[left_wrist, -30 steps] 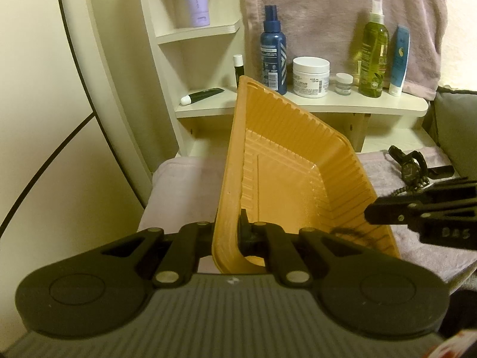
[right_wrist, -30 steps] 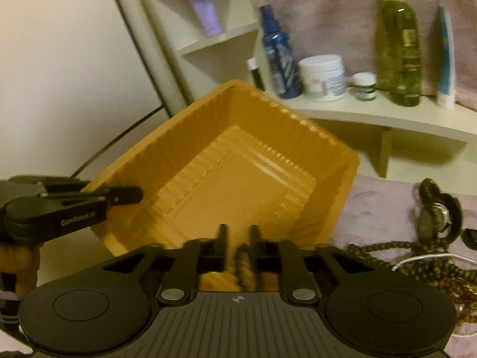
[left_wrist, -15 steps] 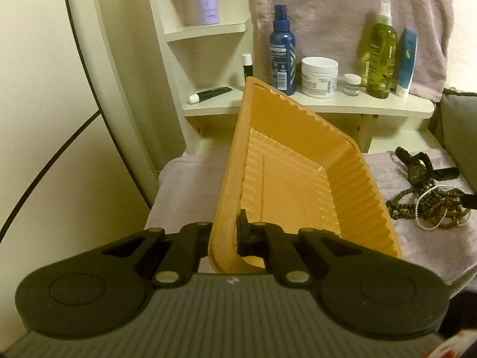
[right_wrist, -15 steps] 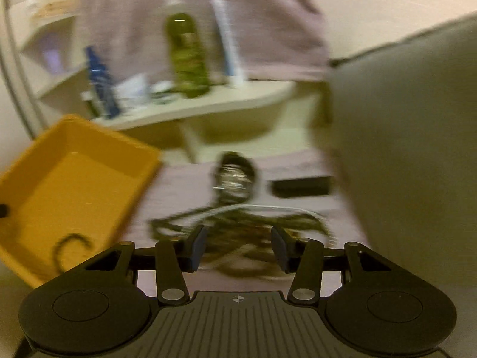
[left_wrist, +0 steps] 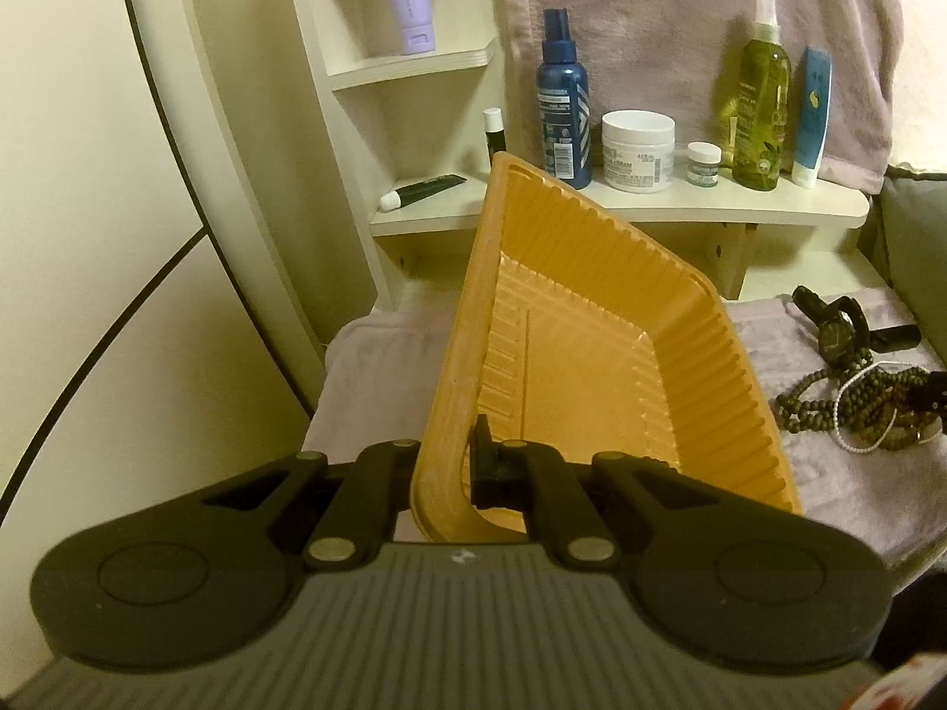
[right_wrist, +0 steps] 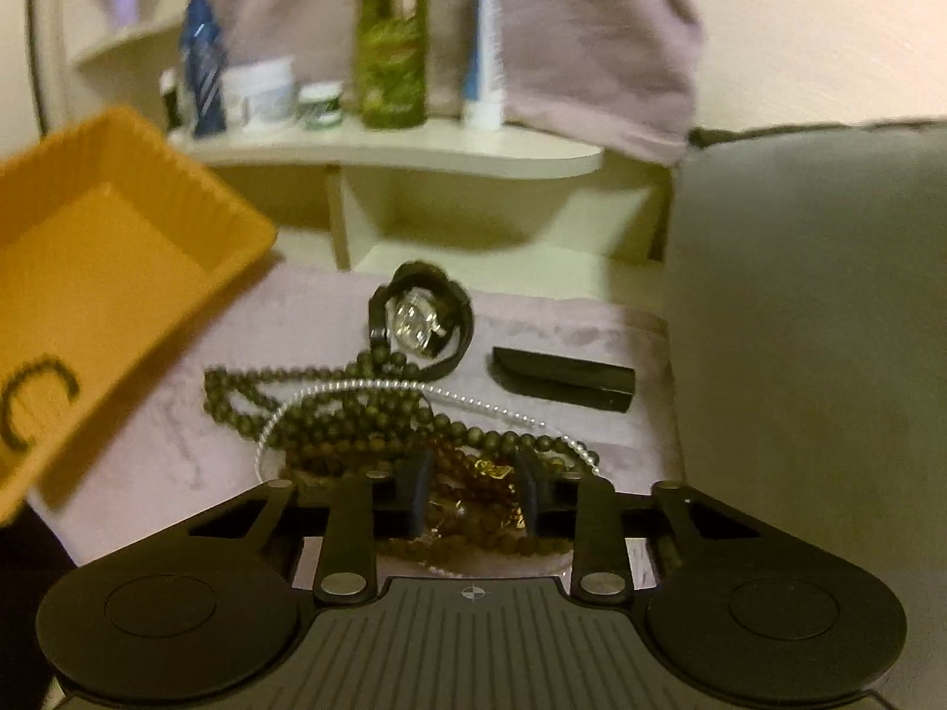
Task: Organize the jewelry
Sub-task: 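Grasp another dark bead bracelet with the right gripper, then lift the bracelet into the tray and release it with the right gripper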
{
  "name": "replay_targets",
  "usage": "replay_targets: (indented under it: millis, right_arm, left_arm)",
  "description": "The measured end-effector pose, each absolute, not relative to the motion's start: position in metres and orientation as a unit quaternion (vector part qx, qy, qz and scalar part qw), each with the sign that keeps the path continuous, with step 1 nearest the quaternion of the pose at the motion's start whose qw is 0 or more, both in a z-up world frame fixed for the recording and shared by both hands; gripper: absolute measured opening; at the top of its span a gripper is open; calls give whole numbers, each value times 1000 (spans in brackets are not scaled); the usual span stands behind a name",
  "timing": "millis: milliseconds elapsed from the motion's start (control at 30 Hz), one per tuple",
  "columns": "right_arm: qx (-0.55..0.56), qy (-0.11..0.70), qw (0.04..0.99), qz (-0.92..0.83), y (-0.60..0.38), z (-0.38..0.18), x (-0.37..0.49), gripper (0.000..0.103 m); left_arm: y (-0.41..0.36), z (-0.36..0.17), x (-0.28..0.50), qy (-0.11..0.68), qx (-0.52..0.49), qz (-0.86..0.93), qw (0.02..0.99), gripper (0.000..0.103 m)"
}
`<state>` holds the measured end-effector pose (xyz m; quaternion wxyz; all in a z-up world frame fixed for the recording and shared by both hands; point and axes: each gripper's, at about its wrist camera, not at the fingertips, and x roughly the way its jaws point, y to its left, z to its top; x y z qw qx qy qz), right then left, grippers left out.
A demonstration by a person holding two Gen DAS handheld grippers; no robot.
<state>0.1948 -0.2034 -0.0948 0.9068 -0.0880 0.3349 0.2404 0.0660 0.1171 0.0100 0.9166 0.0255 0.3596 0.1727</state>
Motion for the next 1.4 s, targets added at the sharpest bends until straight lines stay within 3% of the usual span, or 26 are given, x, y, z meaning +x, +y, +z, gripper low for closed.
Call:
replay_targets:
  millis: [233,433,1400]
  right_arm:
    - [-127,334,900,248,-201,-104,203,28]
    - [-145,327,901,247,-204,-100,199,4]
    - [-43,232,903,359,-169,4,165,4]
  left_arm:
    - [117,9,66,363,26,174,915,5]
    - [117,9,66,363,26,174,915,5]
    - [117,8,64,360,18,170,917,5]
